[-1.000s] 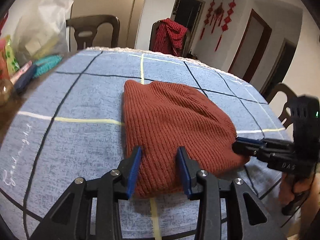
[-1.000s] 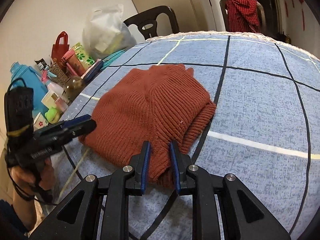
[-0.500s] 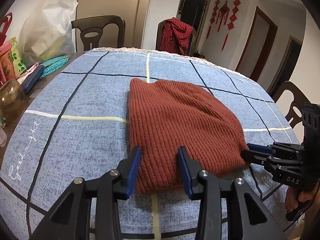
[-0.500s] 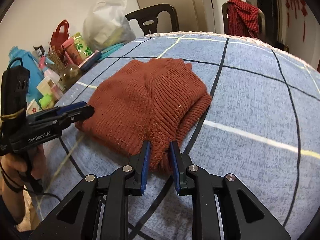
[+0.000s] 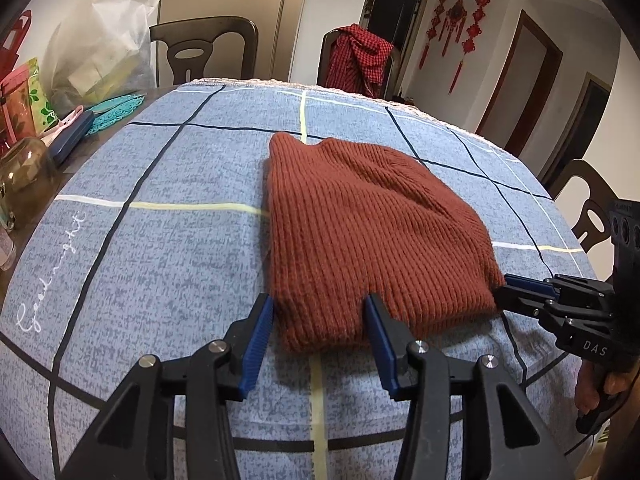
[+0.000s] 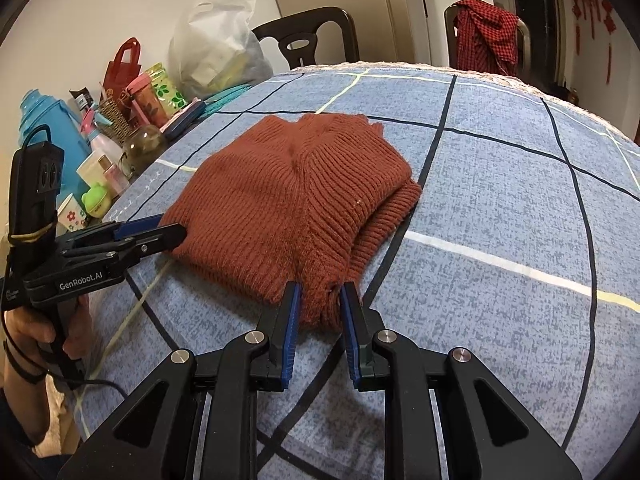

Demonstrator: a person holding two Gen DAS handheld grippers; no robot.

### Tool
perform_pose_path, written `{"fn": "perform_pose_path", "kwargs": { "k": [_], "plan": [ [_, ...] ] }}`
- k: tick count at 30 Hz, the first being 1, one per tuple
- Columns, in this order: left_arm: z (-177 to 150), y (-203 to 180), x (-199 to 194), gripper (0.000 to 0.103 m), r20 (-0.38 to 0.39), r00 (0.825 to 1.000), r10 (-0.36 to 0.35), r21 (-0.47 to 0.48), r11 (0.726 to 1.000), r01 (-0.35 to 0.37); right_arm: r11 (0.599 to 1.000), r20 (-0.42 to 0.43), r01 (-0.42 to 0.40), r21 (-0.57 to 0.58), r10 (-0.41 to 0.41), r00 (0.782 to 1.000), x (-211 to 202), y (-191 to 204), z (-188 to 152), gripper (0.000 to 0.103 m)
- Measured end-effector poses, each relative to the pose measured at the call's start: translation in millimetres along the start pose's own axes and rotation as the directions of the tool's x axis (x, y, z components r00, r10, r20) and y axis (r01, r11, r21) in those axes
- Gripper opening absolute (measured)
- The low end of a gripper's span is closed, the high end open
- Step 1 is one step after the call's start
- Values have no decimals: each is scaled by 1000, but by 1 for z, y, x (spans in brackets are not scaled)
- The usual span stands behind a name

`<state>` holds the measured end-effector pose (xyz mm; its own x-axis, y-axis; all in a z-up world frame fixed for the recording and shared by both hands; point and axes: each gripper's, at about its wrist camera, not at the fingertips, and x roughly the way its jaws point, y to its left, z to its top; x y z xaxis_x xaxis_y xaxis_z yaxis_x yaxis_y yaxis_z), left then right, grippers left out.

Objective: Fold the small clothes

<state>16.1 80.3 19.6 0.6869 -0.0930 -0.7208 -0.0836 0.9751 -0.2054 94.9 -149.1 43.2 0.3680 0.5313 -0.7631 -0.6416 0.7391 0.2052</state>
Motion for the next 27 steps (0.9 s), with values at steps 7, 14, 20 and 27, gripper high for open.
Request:
{"fn": "perform_pose_path", "kwargs": {
  "k": [7, 14, 20, 27],
  "plan": [
    [-5, -1, -3, 50, -9, 1000, 3, 6, 1000, -3, 1000, -3, 13, -12, -13, 1000, -3, 1, -7, 24],
    [-11, -2, -5, 50, -16, 1000, 15, 14, 1000, -15, 999, -16, 29, -30, -29, 999, -2, 3, -11, 24],
    [-17, -6, -7, 50, -36, 997, 73, 47, 996, -71, 992, -20, 100, -82, -102, 995, -8, 8, -19, 24],
    [-28, -2, -7, 50, -56, 991, 122, 57, 991, -119, 980, -26, 147, -132, -151, 988, -11, 11, -29, 46]
  ]
}}
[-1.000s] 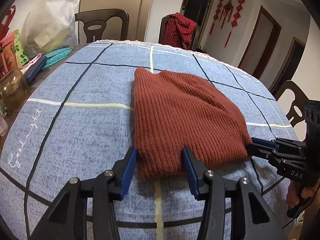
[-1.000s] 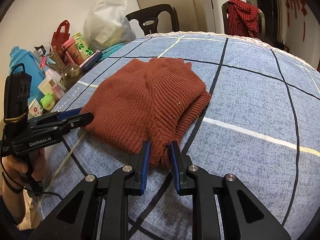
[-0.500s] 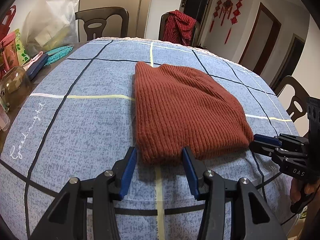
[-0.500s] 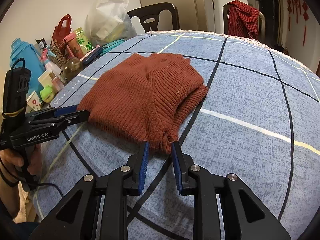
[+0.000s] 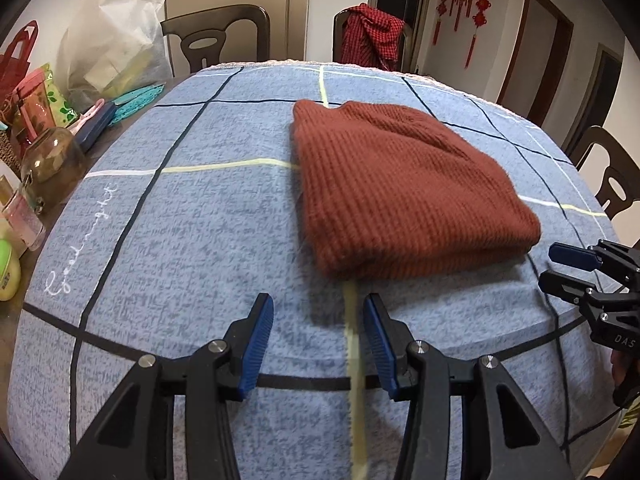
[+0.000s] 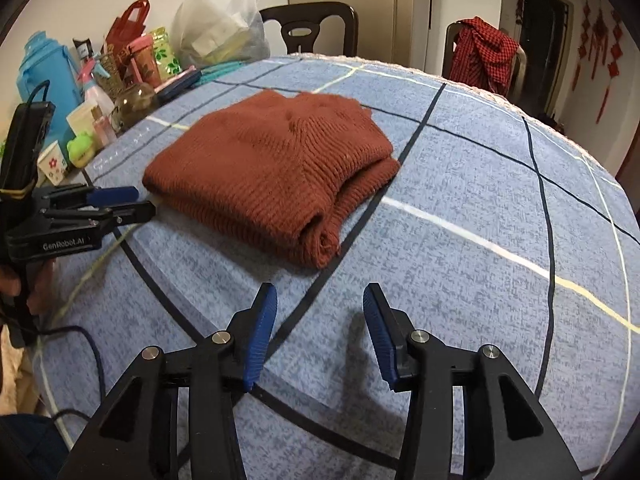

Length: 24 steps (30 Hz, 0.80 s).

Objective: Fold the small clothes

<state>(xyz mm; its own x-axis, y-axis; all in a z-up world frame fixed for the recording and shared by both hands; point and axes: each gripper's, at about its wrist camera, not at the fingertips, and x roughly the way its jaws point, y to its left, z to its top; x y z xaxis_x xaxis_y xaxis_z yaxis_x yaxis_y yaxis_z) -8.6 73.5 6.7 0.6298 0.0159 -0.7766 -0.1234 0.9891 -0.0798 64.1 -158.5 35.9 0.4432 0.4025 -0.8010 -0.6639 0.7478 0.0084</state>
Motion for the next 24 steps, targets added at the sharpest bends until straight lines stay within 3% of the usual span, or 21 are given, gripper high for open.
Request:
{"fn": "perform_pose_path", "kwargs": {
  "k": [24],
  "plan": [
    [-4, -8, 1, 70, 2, 1000, 15, 42, 999, -15, 1000, 3, 10, 1, -10, 1000, 5, 0, -8, 47]
  ]
}}
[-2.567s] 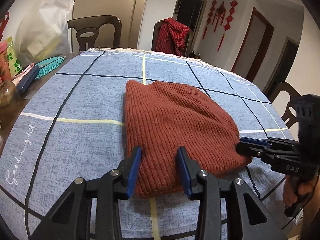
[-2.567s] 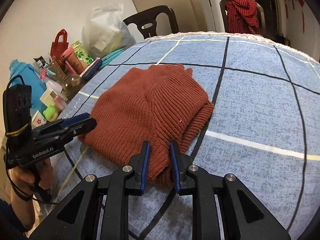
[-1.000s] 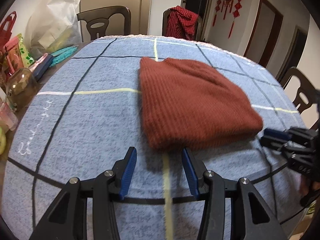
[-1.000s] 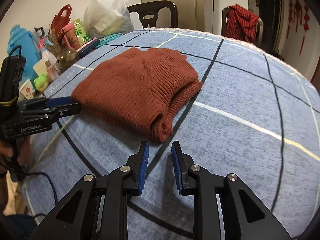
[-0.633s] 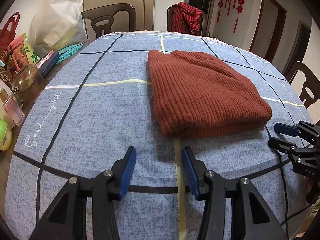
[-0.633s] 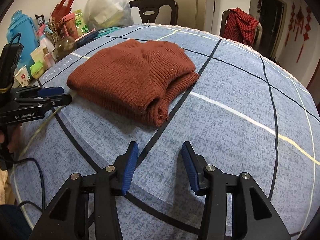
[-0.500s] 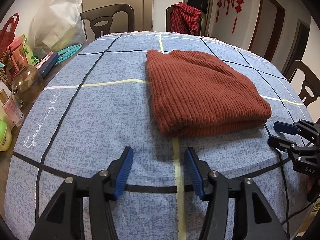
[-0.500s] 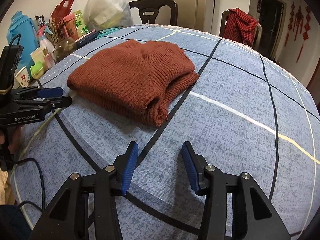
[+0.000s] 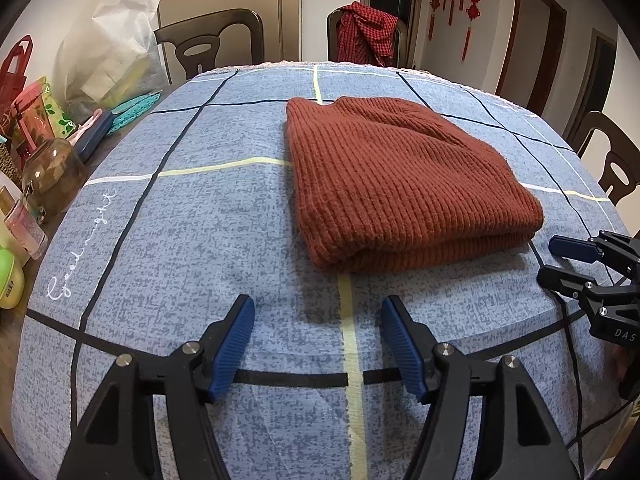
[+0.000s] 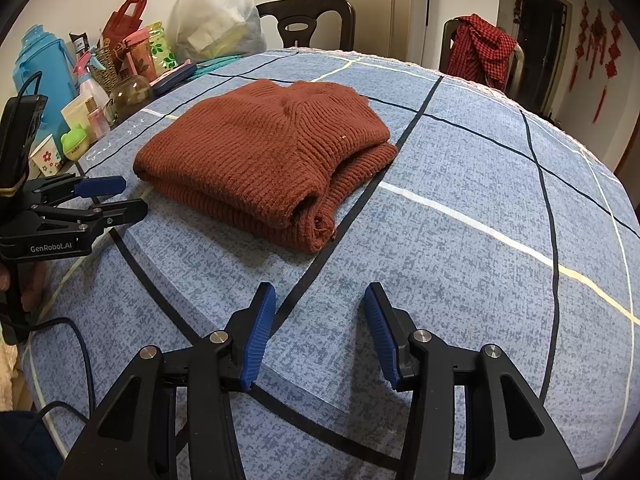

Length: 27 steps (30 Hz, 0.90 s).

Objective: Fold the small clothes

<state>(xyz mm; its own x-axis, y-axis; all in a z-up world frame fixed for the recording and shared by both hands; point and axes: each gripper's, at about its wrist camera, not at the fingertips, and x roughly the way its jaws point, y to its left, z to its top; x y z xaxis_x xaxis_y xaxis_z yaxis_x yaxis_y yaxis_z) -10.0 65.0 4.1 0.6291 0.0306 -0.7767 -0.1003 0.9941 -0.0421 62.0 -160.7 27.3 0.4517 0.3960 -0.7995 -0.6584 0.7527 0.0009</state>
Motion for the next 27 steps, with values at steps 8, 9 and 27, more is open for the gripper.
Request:
{"fn": "perform_pose_path", "kwargs": {
  "k": [8, 9, 27],
  "plan": [
    [0, -5, 2, 78, -9, 1000, 1, 22, 1000, 0, 1000, 0, -6, 4, 6, 1000, 0, 0, 1, 48],
    [0, -6, 2, 78, -9, 1000, 1, 22, 1000, -1, 1000, 0, -7, 5, 7, 1000, 0, 0, 1, 48],
    [0, -5, 2, 79, -9, 1000, 1, 21, 1000, -1, 1000, 0, -9, 6, 9, 1000, 0, 0, 1, 48]
  ]
}}
